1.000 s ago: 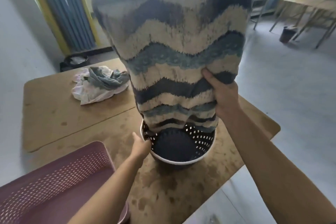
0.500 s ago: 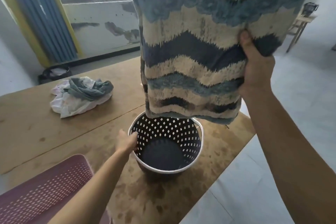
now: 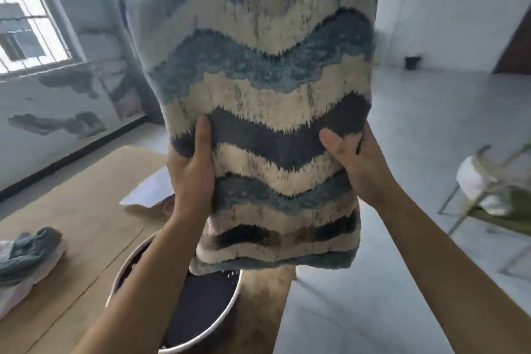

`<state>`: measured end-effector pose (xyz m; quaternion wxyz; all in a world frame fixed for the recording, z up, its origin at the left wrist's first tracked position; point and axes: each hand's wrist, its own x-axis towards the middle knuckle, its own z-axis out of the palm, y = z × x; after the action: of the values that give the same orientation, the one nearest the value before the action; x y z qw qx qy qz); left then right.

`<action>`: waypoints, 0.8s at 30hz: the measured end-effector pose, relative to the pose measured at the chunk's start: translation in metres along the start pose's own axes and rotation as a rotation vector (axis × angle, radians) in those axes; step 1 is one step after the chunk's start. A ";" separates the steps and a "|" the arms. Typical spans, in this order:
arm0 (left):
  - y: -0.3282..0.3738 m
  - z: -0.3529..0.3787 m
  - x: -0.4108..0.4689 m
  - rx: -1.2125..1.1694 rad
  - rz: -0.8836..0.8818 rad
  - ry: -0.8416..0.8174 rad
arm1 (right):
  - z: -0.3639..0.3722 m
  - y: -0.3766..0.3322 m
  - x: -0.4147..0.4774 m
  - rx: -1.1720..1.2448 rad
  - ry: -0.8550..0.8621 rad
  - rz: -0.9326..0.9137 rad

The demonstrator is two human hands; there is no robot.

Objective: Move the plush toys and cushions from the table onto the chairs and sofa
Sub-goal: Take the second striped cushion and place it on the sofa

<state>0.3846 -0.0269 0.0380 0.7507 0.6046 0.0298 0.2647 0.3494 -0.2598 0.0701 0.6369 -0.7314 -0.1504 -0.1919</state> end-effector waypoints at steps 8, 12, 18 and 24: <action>-0.008 0.184 -0.136 -0.110 -0.205 -0.519 | -0.200 -0.026 -0.127 -0.244 0.480 0.029; -0.013 0.255 -0.246 -0.157 -0.316 -0.659 | -0.295 -0.040 -0.217 -0.334 0.698 0.030; -0.022 0.354 -0.444 -0.227 -0.503 -0.837 | -0.435 -0.058 -0.379 -0.409 0.978 0.118; -0.019 0.448 -0.619 -0.209 -0.589 -1.120 | -0.557 -0.084 -0.516 -0.456 1.229 0.210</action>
<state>0.0239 -0.6971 -0.0300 0.7488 0.5413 -0.2280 -0.3072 -0.1936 -0.7859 -0.0356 0.4514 -0.6160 0.3566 -0.5381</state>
